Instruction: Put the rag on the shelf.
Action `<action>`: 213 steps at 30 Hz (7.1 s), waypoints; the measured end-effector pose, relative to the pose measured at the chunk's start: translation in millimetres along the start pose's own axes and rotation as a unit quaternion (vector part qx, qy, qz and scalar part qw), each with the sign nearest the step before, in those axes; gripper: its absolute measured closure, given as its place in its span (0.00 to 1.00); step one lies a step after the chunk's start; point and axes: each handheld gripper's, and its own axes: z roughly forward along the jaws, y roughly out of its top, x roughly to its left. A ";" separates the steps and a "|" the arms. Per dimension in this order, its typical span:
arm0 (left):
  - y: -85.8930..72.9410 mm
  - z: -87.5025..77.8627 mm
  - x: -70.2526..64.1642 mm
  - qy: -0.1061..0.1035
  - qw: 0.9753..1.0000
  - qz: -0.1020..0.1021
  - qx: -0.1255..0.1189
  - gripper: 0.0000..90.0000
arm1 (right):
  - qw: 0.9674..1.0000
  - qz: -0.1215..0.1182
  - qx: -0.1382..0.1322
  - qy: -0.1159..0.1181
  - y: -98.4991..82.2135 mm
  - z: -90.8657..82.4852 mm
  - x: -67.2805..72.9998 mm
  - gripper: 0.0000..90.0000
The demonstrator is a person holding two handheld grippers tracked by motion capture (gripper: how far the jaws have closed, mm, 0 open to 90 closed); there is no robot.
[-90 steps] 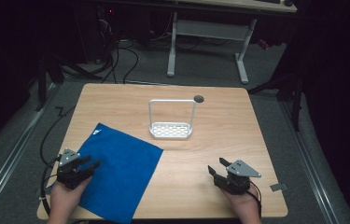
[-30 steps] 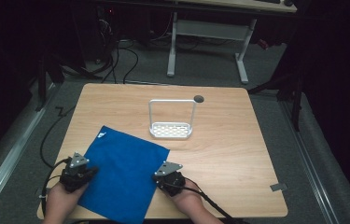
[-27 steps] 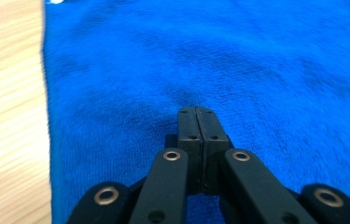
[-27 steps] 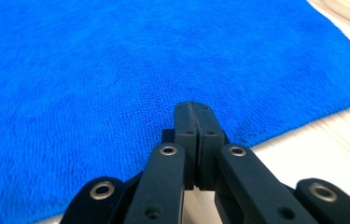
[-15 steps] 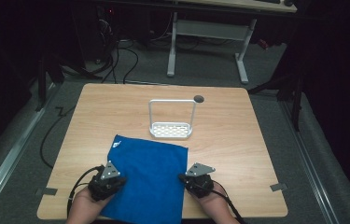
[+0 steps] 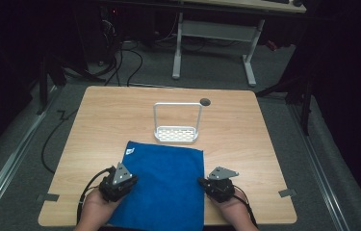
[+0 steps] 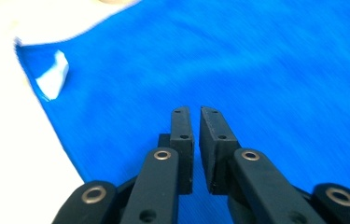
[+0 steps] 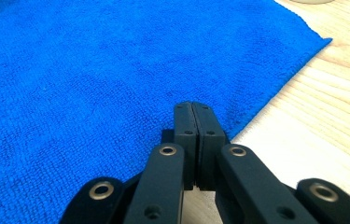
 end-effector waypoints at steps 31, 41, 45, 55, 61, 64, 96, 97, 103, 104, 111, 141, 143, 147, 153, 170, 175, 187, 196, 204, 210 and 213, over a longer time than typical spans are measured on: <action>0.2 10.1 -8.4 -0.018 0.998 -0.049 -0.038 0.80 | 0.997 0.052 -0.020 -0.054 -10.3 -18.0 -33.5 0.84; 4.5 16.8 25.0 0.048 0.992 -0.099 -0.057 0.62 | 0.995 0.051 -0.045 -0.077 -6.4 -25.1 -41.6 0.72; 11.4 29.3 39.5 0.056 0.991 -0.115 -0.047 0.63 | 0.995 0.038 -0.044 -0.082 -7.1 -25.1 -40.0 0.65; 28.4 55.9 55.5 0.047 0.988 -0.137 -0.047 0.64 | 0.995 0.020 -0.042 -0.083 -5.4 -28.4 -40.9 0.55; 31.2 62.5 59.2 0.036 0.989 -0.137 -0.034 0.64 | 0.995 0.024 -0.048 -0.087 -6.5 -27.0 -45.0 0.51; 31.5 64.8 62.1 0.040 0.989 -0.137 -0.030 0.67 | 0.994 0.022 -0.051 -0.094 -5.8 -24.4 -44.4 0.51; 27.2 70.2 72.0 0.021 0.987 -0.153 -0.032 0.86 | 0.985 0.142 0.010 -0.099 54.7 42.7 -100.8 0.58; 27.3 70.2 71.8 0.022 0.987 -0.153 -0.032 0.86 | 0.985 0.141 0.012 -0.101 54.6 44.4 -100.9 0.58; 27.1 69.9 71.9 0.020 0.988 -0.151 -0.030 0.87 | 0.987 0.116 0.024 -0.111 53.9 48.9 -95.4 0.64; 27.1 70.0 71.9 0.018 0.988 -0.151 -0.031 0.88 | 0.987 0.106 0.028 -0.119 54.1 49.1 -93.3 0.67; 27.1 70.1 71.3 0.015 0.988 -0.150 -0.031 0.92 | 0.991 0.090 0.023 -0.101 53.6 49.6 -89.2 0.90; 44.7 12.9 38.8 0.038 0.984 -0.105 -0.141 0.99 | 0.982 0.083 -0.156 -0.071 48.0 -20.4 -63.1 0.98; 44.9 5.5 39.5 0.042 0.981 -0.108 -0.156 0.99 | 0.980 0.077 -0.170 -0.071 50.9 -27.4 -60.2 0.98; 47.3 -6.9 39.4 0.045 0.976 -0.110 -0.183 0.99 | 0.976 0.073 -0.191 -0.074 53.9 -38.3 -55.2 0.98; 53.9 -22.5 35.4 0.058 0.970 -0.096 -0.215 0.99 | 0.969 0.062 -0.229 -0.072 64.3 -58.4 -45.4 0.99; 86.0 -73.9 28.2 0.073 0.948 -0.071 -0.301 0.99 | 0.944 0.029 -0.315 -0.093 91.3 -113.7 -32.1 0.99; 99.0 -87.0 32.0 0.084 0.942 -0.060 -0.321 0.99 | 0.937 0.029 -0.333 -0.099 100.1 -124.1 -35.5 0.98; 121.3 -97.7 41.0 0.090 0.935 -0.049 -0.340 0.99 | 0.932 0.010 -0.344 -0.114 126.3 -129.1 -34.1 0.98; 131.2 -99.0 47.0 0.095 0.935 -0.040 -0.338 0.99 | 0.928 0.015 -0.350 -0.126 133.4 -139.0 -44.7 0.98; 144.2 -98.8 49.8 0.100 0.934 -0.031 -0.342 0.99 | 0.925 0.013 -0.356 -0.134 140.5 -144.0 -48.9 0.99; 157.3 -99.6 62.0 0.108 0.936 -0.029 -0.334 0.99 | 0.926 0.019 -0.354 -0.131 146.8 -140.9 -54.5 0.98; 165.0 -98.3 68.8 0.116 0.939 -0.021 -0.324 0.99 | 0.926 0.022 -0.353 -0.132 153.3 -139.1 -58.5 0.99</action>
